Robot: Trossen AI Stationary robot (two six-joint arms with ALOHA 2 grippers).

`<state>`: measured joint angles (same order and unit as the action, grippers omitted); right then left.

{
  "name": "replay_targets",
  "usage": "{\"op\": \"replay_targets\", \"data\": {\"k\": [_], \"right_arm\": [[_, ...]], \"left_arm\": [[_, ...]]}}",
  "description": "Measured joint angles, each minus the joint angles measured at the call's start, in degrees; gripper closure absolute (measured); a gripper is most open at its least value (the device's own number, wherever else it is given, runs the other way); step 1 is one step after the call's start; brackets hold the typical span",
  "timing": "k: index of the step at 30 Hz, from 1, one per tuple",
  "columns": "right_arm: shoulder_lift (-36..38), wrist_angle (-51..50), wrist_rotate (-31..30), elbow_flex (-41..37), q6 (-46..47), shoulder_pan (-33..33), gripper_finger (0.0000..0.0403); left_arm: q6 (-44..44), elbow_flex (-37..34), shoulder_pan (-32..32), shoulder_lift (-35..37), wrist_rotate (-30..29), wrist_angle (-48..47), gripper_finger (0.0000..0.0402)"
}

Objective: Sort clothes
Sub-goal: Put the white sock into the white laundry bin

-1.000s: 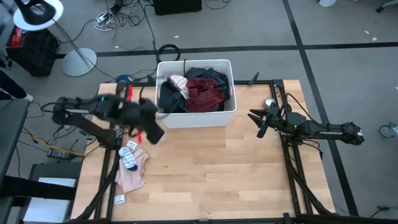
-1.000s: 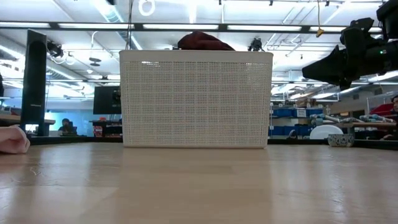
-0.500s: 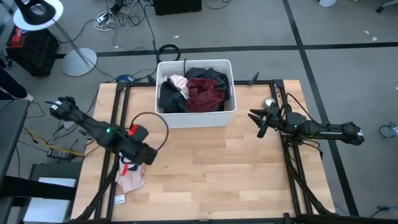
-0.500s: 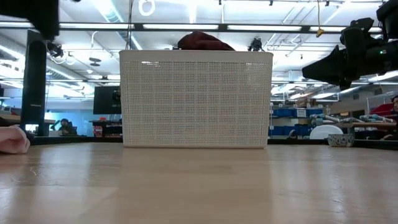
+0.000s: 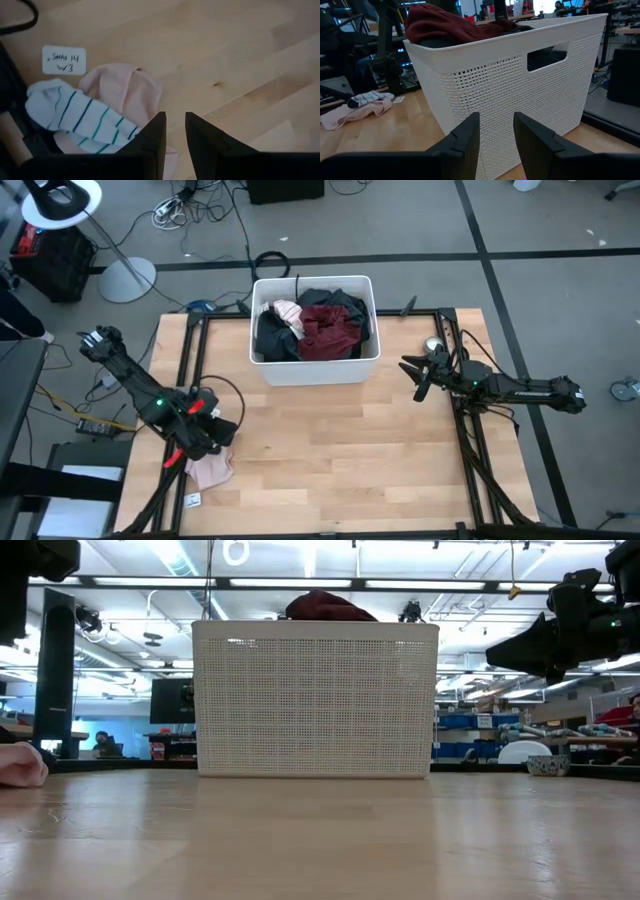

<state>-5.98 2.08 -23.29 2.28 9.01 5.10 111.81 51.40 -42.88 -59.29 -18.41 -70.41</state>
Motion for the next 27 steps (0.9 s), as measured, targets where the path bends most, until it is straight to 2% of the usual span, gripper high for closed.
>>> {"op": "replay_targets", "data": {"k": [7,13,18,21,27], "right_arm": [[0.0,0.0,0.0,0.0,0.0,0.0,0.0282],[0.0,0.0,0.0,0.0,0.0,0.0,0.0282],[0.0,0.0,0.0,0.0,0.0,0.0,0.0282],[0.0,0.0,0.0,0.0,0.0,0.0,0.0282],[0.0,0.0,0.0,0.0,0.0,0.0,0.0282]], "left_arm": [[5.9,-0.4,-0.6,-0.4,1.4,-0.1,0.0319],[9.8,-0.4,-0.7,-0.4,4.7,-1.2,0.0282],[5.1,-0.4,-0.7,-0.4,5.3,-1.8,0.0252],[4.8,-0.4,-0.7,-1.3,5.9,0.9,0.0249],[9.5,-1.2,-1.6,-2.3,10.7,-0.8,0.0254]]}}
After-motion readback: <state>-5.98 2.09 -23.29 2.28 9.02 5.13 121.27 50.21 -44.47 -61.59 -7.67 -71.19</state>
